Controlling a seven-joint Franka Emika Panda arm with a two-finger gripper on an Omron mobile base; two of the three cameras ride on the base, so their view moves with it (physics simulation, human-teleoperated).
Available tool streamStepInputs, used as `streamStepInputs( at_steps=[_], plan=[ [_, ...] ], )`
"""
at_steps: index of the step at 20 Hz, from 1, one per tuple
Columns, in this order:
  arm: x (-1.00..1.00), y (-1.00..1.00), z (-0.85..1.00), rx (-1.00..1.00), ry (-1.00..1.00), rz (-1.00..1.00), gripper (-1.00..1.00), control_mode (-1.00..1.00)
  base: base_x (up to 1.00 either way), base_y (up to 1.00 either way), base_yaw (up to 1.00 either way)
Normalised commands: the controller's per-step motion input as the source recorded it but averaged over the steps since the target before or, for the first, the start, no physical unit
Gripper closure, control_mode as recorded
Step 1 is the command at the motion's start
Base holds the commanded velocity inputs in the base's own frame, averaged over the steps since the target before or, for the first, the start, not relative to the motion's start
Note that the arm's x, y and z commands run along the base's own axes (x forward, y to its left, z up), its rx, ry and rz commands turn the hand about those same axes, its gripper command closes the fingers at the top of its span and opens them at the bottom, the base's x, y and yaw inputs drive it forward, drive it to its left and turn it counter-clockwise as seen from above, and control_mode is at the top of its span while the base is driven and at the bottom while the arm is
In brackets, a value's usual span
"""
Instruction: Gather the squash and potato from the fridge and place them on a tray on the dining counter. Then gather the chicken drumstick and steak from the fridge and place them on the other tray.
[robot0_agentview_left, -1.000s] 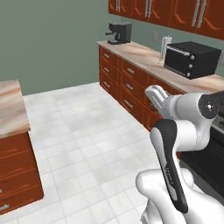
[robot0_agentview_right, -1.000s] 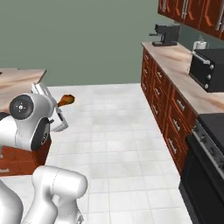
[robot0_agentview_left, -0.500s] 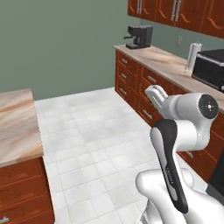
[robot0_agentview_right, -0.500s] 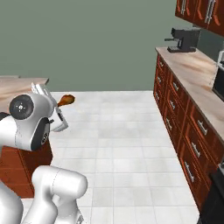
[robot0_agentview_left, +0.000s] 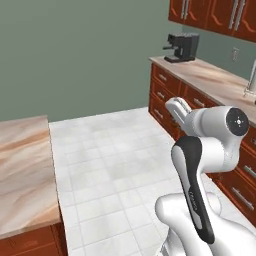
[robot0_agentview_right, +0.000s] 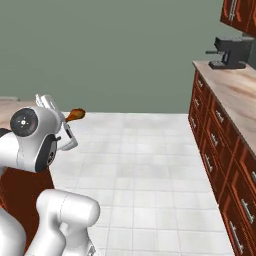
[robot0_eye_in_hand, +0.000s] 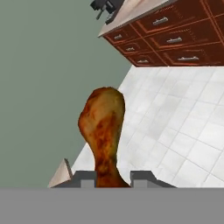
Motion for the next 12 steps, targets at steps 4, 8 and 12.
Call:
streamStepInputs(
  at_steps=[4,8,12],
  plan=[
    [0.0,0.0,0.0,0.0,0.0,0.0,1.0,1.0,0.78,-0.29,0.15],
    [0.0,0.0,0.0,0.0,0.0,0.0,1.0,1.0,0.78,-0.35,0.17],
    [0.0,0.0,0.0,0.0,0.0,0.0,1.0,1.0,0.77,-0.39,0.21]
  ],
)
